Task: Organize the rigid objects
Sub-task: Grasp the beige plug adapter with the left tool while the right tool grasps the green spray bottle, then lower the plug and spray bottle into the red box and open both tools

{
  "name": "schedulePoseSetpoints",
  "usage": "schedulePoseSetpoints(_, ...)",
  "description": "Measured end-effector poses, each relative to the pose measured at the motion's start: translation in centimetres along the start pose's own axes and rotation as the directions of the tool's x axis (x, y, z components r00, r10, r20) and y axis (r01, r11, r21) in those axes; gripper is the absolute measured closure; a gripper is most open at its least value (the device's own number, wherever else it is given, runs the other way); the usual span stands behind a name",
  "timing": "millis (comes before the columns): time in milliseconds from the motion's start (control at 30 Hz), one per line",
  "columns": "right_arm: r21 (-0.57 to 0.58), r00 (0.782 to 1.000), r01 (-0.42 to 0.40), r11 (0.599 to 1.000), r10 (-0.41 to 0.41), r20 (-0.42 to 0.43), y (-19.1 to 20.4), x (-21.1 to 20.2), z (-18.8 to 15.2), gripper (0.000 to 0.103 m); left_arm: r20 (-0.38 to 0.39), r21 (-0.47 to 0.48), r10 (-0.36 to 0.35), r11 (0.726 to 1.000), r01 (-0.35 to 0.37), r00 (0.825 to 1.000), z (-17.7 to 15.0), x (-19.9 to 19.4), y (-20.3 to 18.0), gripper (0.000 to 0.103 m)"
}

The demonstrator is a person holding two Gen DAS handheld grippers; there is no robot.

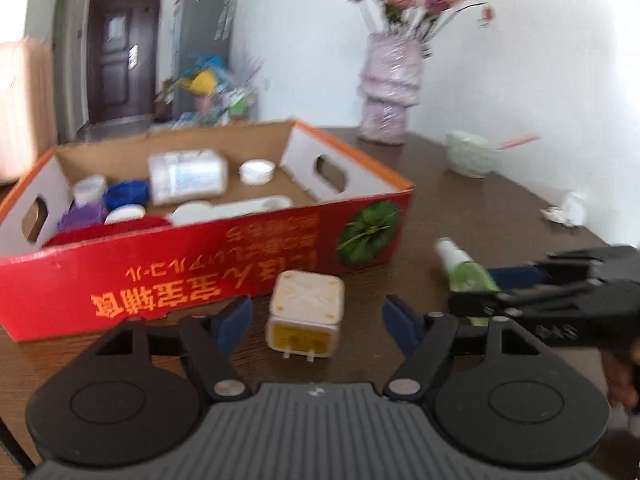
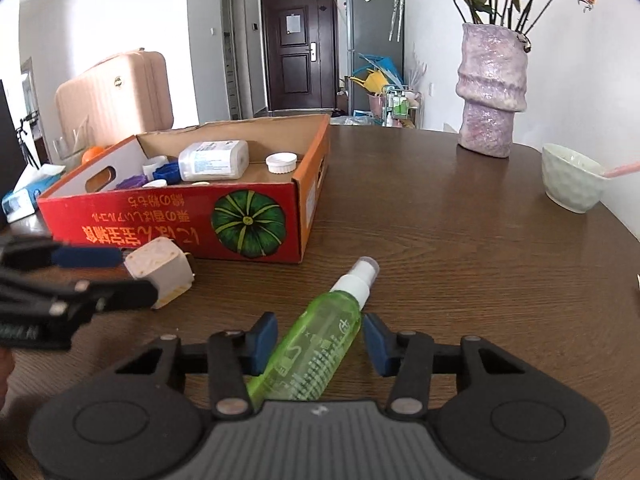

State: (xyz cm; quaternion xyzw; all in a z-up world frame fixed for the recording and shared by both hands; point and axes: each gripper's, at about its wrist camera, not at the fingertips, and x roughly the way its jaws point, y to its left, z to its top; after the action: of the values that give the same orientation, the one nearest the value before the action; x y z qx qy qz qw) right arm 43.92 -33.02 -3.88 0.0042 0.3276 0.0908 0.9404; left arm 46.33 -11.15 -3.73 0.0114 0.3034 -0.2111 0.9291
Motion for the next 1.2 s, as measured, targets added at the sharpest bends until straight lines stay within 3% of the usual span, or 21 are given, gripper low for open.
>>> schedulePoseSetpoints(100, 0.001, 1.0, -0.002, 1.0, 0.002, -0.012, 0.2, 0.4, -0.2, 0.062, -0.025, -0.012, 0.001, 1.0, -0.001, 1.0, -0.1, 1.0, 0.3, 0.062)
schedulePoseSetpoints(200, -0.015, 1.0, 0.02, 1.0, -0.02, -0.008, 0.4, 0.4, -0.5, 0.073, -0.033, -0.03, 0.006, 1.0, -0.007, 0.999, -0.2, 0.8, 0.5, 0.063)
schedulePoseSetpoints(433, -0.033, 1.0, -0.01, 0.999, 0.009, -0.006, 1.2, -1.3, -1.4, 0.073, -0.02, -0.031, 0.082, 0.996, -0.083, 0.996, -1.7, -3.4, -1.6, 0.064)
schedulePoseSetpoints(800, -0.041, 0.988, -0.13, 0.991, 0.133, 0.078, 3.9, -9.0, -3.6, 0.073, 0.022, -0.091, 0.145, 0.986, -0.142, 0.989, -4.3, -13.7, -3.9, 0.064)
schedulePoseSetpoints(1067, -0.014, 0.977, -0.164, 0.986, 0.165, 0.136, 4.8, -12.3, -4.1, 0.073, 0.065, -0.063, 0.133, 0.99, -0.129, 0.989, -3.6, -16.2, -4.9, 0.064)
schedulePoseSetpoints(1200, -0.003, 0.975, -0.164, 0.986, 0.162, 0.153, 4.4, -11.8, -2.2, 0.073, 0.09, -0.066, 0.106, 0.993, -0.1, 0.99, -0.7, -15.3, -3.6, 0.064)
